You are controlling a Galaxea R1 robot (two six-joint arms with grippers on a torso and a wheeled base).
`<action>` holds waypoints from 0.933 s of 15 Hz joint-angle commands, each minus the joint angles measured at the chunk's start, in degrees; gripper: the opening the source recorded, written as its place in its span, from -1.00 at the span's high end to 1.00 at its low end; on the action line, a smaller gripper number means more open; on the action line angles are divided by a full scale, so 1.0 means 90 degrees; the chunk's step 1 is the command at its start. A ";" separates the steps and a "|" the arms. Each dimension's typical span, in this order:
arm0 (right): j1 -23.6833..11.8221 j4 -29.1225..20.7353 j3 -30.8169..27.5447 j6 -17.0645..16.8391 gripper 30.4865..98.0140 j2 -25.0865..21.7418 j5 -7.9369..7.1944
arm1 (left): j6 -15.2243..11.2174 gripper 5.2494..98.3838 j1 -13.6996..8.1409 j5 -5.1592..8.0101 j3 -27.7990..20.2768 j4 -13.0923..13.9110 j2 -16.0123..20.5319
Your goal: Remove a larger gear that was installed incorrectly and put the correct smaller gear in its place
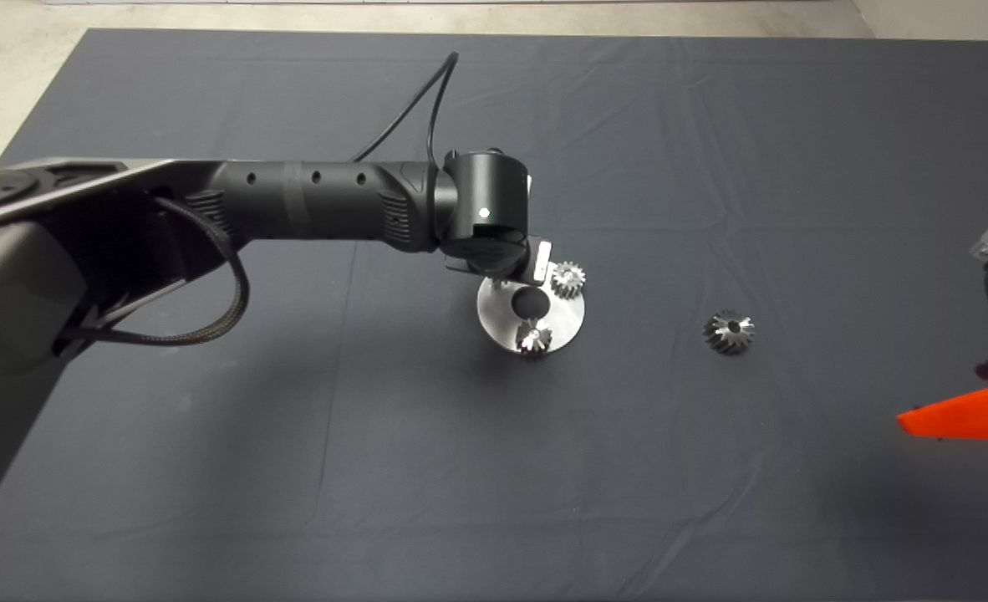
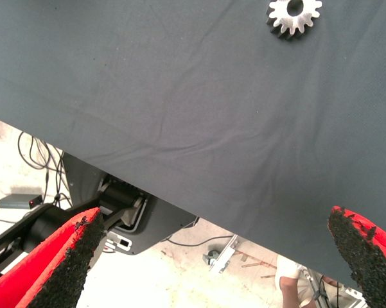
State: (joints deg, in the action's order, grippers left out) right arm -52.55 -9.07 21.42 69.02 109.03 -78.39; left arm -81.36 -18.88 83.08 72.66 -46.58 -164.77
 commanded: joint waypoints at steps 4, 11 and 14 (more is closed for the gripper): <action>-0.0079 -0.0223 -0.0028 0.0046 -0.83 0.0030 0.0008 | -0.0022 0.45 -0.0109 0.0124 -0.0301 0.0019 0.0155; -0.0079 -0.0223 -0.0028 0.0046 -0.83 0.0046 0.0008 | -0.0022 0.45 -0.0109 0.0121 -0.0386 0.0010 0.0135; -0.0079 -0.0223 -0.0028 0.0046 -0.83 0.0049 0.0008 | -0.0103 0.45 -0.0109 0.0105 -0.0331 0.0006 0.0089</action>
State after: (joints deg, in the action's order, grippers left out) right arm -52.55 -9.06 21.42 69.02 109.20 -78.36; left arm -81.70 -18.85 84.00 69.88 -46.48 -163.54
